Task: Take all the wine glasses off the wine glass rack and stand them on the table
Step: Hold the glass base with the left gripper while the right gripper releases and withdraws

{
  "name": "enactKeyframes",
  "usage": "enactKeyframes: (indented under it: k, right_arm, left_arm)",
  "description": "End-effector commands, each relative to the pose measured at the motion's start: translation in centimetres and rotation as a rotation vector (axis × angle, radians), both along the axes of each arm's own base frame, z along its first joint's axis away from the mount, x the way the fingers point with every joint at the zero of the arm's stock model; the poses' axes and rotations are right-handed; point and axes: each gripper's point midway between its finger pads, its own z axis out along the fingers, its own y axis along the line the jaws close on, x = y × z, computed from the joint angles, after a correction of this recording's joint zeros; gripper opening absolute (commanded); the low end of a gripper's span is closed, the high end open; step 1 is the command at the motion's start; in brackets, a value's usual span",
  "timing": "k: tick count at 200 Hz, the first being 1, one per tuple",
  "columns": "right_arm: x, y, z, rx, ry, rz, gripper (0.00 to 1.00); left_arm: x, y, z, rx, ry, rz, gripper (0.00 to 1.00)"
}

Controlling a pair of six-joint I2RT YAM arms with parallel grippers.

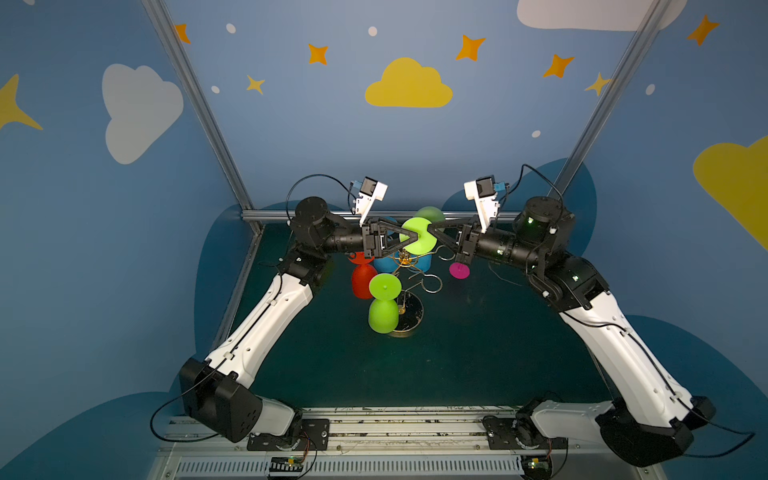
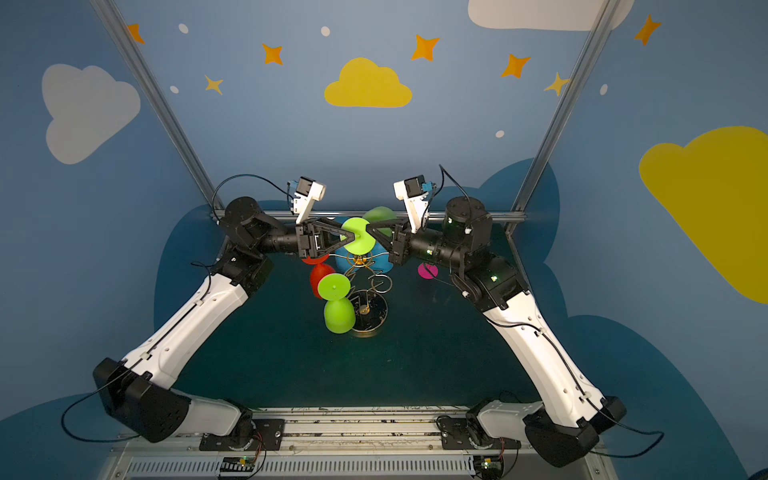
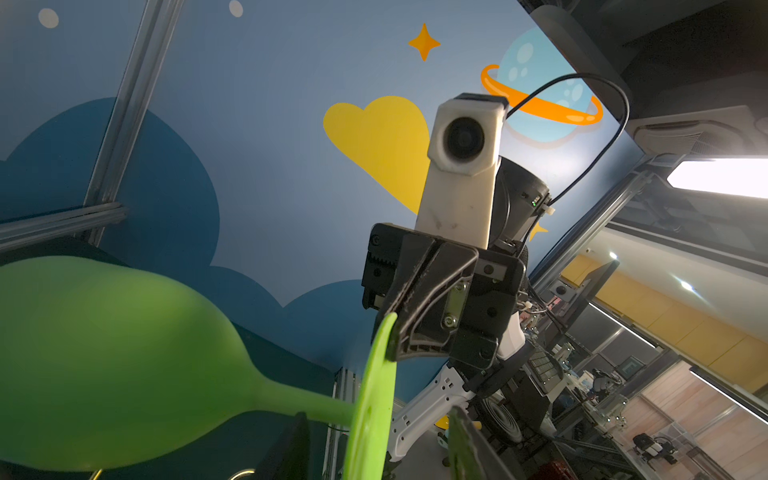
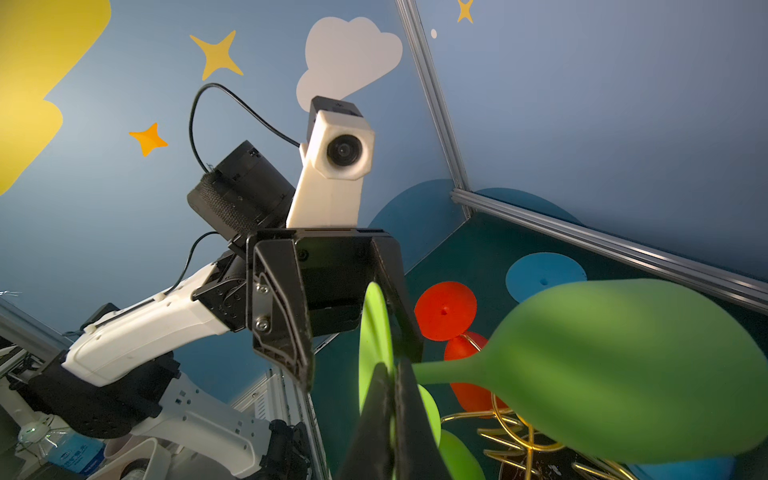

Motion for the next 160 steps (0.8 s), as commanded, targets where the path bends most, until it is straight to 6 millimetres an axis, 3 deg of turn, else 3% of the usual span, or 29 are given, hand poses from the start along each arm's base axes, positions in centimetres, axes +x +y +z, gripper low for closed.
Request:
enactKeyframes:
  k: [1,79,105,136,160]
  right_arm:
    - [-0.5,-0.2,2.3,0.034,-0.074,-0.004,0.00]
    - [-0.7,-0.7,1.9,0.014,-0.068,-0.015,0.00]
    - [-1.4,-1.9,2.0,-0.003,-0.101,-0.053,0.38]
    - [-1.6,-5.1,1.6,-0.034,-0.191,-0.201,0.71]
    - [-1.8,-6.9,0.9,-0.072,-0.282,-0.281,0.82]
  left_arm:
    - [-0.7,0.0,1.0,-0.018,-0.041,-0.026,0.35]
    - [-0.7,0.3,2.3,-0.056,-0.018,0.006,0.03]
    - [-0.6,0.8,3.7,-0.090,0.004,0.040,0.03]
    - [-0.6,1.4,5.2,-0.135,0.032,0.062,0.03]
    - [-0.8,1.8,5.8,-0.155,0.036,0.084,0.03]
